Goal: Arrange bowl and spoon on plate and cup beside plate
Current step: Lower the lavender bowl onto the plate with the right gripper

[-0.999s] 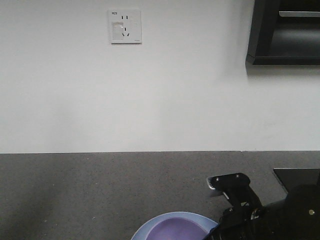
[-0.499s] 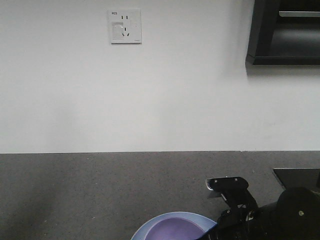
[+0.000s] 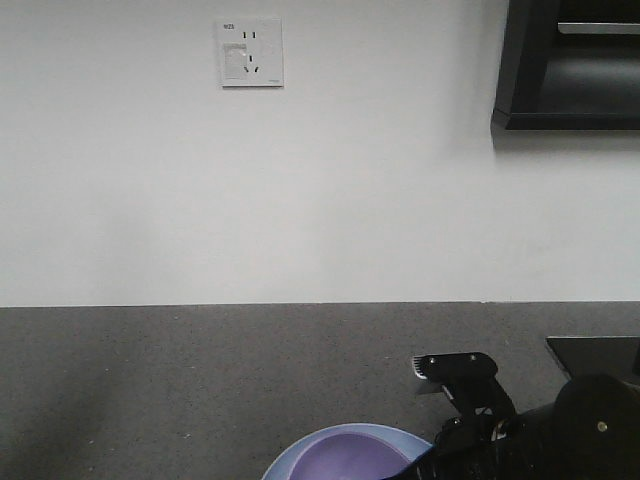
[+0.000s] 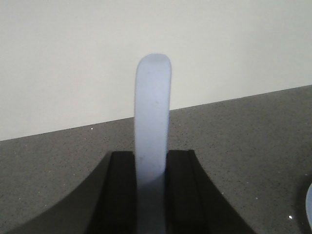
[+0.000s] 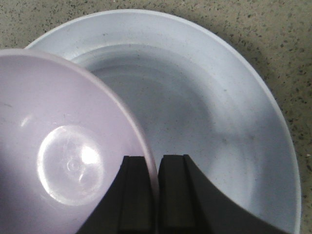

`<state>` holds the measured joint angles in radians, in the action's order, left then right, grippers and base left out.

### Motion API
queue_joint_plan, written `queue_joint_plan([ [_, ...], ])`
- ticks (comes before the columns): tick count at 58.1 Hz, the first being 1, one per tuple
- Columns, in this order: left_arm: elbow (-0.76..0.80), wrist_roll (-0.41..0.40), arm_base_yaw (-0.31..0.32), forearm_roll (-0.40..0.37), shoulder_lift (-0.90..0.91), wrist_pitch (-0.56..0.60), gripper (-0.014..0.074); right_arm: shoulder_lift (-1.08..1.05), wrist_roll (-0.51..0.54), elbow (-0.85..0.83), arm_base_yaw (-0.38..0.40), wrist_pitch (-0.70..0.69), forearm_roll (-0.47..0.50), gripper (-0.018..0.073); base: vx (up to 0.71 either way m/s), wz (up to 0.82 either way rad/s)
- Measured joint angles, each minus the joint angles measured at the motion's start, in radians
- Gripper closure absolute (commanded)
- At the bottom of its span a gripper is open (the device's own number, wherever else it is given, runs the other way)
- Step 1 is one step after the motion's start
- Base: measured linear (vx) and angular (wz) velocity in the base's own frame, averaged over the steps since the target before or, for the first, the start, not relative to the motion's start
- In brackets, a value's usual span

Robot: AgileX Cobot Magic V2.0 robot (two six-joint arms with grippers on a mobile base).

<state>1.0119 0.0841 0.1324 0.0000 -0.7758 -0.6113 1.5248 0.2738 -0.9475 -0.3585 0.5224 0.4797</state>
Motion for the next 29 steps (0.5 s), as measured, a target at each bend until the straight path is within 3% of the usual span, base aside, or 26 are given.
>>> queue_joint_plan([
  [15, 0.0, 0.0, 0.0, 0.0, 0.0, -0.001, 0.0602, 0.0, 0.0, 0.0, 0.0, 0.0, 0.0, 0.0214, 0.0, 0.0],
  [29, 0.0, 0.0, 0.0, 0.0, 0.0, -0.013, 0.0602, -0.02, 0.0, 0.0, 0.0, -0.005, -0.044, 0.0141, 0.0, 0.0],
])
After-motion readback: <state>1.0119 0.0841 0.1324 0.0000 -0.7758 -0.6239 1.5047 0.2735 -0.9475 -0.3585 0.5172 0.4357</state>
